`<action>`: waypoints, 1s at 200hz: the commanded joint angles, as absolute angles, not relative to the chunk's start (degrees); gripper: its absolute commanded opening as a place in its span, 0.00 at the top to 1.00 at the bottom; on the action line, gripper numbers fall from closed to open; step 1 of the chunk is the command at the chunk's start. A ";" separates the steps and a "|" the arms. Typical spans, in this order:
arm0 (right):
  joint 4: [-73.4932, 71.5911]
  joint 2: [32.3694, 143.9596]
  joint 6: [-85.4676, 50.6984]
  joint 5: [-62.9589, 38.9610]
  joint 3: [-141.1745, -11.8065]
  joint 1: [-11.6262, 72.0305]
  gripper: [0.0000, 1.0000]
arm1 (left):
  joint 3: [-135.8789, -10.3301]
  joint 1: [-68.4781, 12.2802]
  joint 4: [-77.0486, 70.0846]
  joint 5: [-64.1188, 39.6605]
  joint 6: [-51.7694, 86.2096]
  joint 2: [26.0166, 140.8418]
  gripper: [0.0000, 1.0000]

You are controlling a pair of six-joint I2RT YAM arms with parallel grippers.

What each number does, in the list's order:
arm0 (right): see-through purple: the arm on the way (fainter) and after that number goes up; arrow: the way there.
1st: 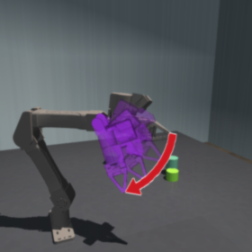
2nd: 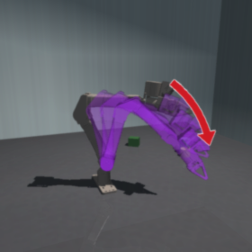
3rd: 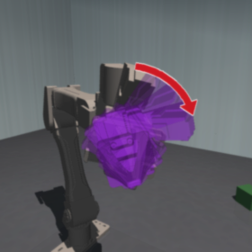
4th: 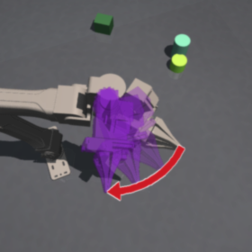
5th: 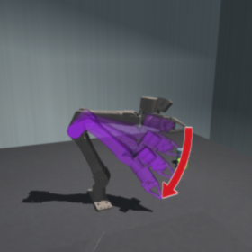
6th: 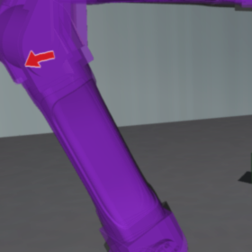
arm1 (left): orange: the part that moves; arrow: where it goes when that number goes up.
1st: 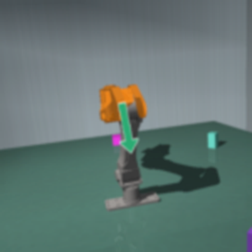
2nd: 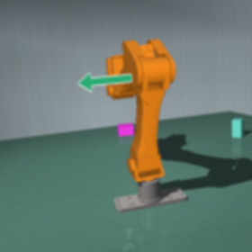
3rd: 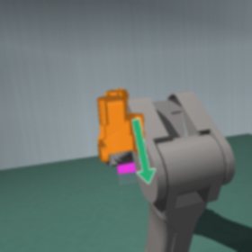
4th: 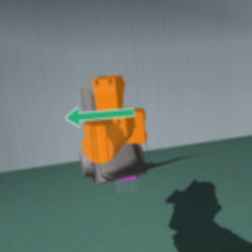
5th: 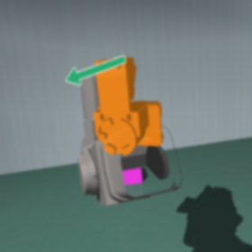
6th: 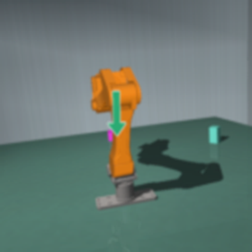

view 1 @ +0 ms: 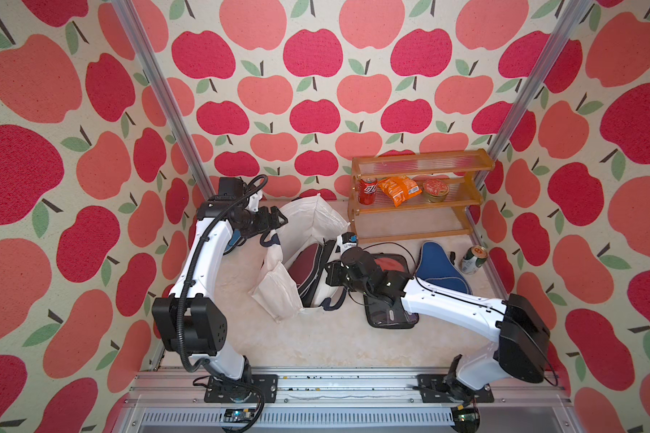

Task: Remove the ping pong set from the canvas bag
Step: Adjust the canvas bag at the center of the board.

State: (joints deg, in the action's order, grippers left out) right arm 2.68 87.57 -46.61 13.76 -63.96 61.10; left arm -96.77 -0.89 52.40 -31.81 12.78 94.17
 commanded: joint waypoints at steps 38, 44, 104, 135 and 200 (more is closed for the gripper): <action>3.23 87.39 -44.62 14.11 -67.85 60.38 1.00 | -101.06 3.61 47.54 -51.29 21.43 95.50 0.04; 3.34 87.30 -44.61 14.11 -67.60 60.23 1.00 | -101.20 4.28 47.14 -52.06 22.09 95.57 0.04; 3.87 87.05 -44.65 14.53 -67.63 59.68 1.00 | -106.78 3.08 51.86 -42.99 17.44 93.35 0.03; 4.30 87.70 -44.65 14.25 -68.52 59.58 1.00 | -108.19 -1.35 52.09 -37.71 15.34 89.88 0.03; 4.86 86.59 -43.86 15.13 -68.70 59.59 1.00 | -107.25 -10.50 53.27 -37.48 16.35 91.20 0.03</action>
State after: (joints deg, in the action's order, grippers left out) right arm 7.07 88.20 -46.17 13.37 -66.32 60.20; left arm -108.60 -8.19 51.66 -38.98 16.84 90.19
